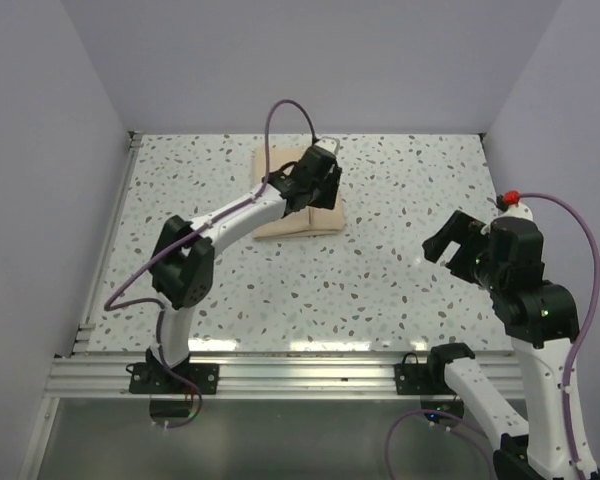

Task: Open and lay out the surgical kit
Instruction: Open the surgical kit at the center of the board.

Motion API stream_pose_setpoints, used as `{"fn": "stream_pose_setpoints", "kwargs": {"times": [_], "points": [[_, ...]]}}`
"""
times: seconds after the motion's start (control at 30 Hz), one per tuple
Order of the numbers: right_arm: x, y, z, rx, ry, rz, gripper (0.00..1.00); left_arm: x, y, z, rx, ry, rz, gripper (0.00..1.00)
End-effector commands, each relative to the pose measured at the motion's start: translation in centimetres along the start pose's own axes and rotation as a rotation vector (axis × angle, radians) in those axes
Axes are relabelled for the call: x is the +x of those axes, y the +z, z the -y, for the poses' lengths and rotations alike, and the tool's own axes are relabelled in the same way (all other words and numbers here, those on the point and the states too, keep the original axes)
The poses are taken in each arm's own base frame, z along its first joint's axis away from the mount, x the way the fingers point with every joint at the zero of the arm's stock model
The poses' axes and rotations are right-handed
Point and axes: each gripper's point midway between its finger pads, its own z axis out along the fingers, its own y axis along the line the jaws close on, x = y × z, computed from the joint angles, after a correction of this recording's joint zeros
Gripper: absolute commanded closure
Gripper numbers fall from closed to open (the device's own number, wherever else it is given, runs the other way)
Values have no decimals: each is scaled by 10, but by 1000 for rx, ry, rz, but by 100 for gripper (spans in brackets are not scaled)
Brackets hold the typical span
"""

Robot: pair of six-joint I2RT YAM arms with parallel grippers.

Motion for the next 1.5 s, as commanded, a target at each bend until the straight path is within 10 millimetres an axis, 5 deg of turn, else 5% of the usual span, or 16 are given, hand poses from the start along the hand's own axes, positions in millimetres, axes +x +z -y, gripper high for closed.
{"fn": "stream_pose_setpoints", "kwargs": {"times": [0.0,0.07,0.23,0.7,0.87,1.03,1.17,1.27,1.33,1.37,1.43,1.47], "points": [[2,-5,7,23,-31,-4,6,10,-5,-17,-208,95,-59,41],[4,-7,9,31,-36,-8,6,5,-3,-15,-263,97,-41,41],[5,-11,14,46,-50,1,5,30,6,-14,-343,132,-98,44],[8,2,11,42,-49,-26,5,89,35,-39,-479,199,-235,46],[7,6,11,49,-45,-24,5,93,42,-51,-509,196,-254,52],[5,11,10,50,-37,-22,5,73,39,-64,-509,143,-230,79],[-1,17,4,45,-30,-21,6,35,24,-65,-464,76,-168,99],[-8,24,-6,20,-23,-22,7,4,4,-82,-459,-10,-111,100],[-16,29,-17,-12,-20,-15,7,0,-6,-95,-461,-64,-105,100],[-16,31,-24,-42,-19,-32,9,-21,-25,-109,-465,-114,-49,100],[-22,43,-36,-70,-15,-51,9,-22,-39,-127,-472,-149,-33,100],[-24,49,-40,-76,-13,-60,10,-45,-61,-141,-474,-196,42,100]]}}
